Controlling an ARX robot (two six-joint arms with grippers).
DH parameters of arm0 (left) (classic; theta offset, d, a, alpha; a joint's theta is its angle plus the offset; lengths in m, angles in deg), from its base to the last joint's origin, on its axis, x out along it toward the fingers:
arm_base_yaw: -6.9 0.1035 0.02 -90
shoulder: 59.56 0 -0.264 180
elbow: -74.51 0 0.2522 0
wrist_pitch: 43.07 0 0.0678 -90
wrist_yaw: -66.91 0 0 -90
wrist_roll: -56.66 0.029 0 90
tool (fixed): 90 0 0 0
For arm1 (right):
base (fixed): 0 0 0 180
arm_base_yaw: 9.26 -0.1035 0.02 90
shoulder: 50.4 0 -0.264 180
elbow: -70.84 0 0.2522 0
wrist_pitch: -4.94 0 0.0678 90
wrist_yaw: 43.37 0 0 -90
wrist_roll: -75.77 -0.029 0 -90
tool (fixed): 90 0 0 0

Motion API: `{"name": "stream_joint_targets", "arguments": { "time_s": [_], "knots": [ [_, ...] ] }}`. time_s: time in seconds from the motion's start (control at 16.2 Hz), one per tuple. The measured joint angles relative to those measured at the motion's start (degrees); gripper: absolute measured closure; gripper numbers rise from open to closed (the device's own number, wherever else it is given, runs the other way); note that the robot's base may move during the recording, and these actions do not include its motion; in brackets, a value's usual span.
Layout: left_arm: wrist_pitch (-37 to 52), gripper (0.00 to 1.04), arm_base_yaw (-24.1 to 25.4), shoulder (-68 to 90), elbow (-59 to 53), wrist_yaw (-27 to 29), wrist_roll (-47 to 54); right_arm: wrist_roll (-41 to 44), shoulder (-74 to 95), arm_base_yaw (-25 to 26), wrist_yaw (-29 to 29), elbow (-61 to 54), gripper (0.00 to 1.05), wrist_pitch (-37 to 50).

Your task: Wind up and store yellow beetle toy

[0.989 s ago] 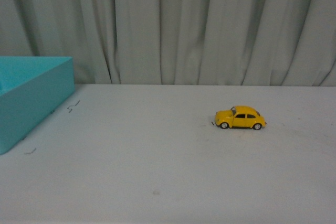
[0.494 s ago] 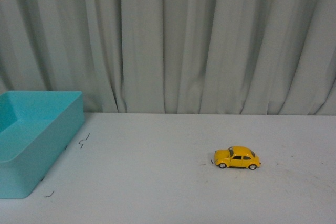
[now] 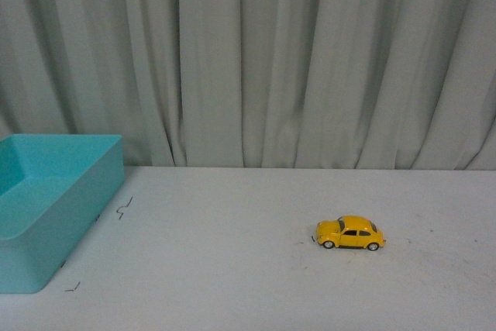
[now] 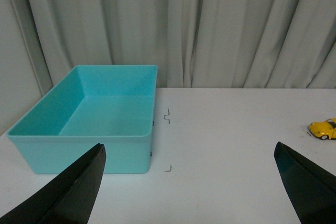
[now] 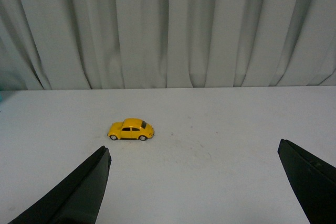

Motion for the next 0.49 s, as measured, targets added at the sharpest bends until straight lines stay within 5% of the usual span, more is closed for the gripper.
{"name": "stream_joint_targets", "arguments": {
  "time_s": [0.49],
  "knots": [
    [0.0,0.07,0.0,0.0,0.0,0.0,0.0,0.0,0.0,0.0,0.0,0.0,0.07,0.0]
  ]
}}
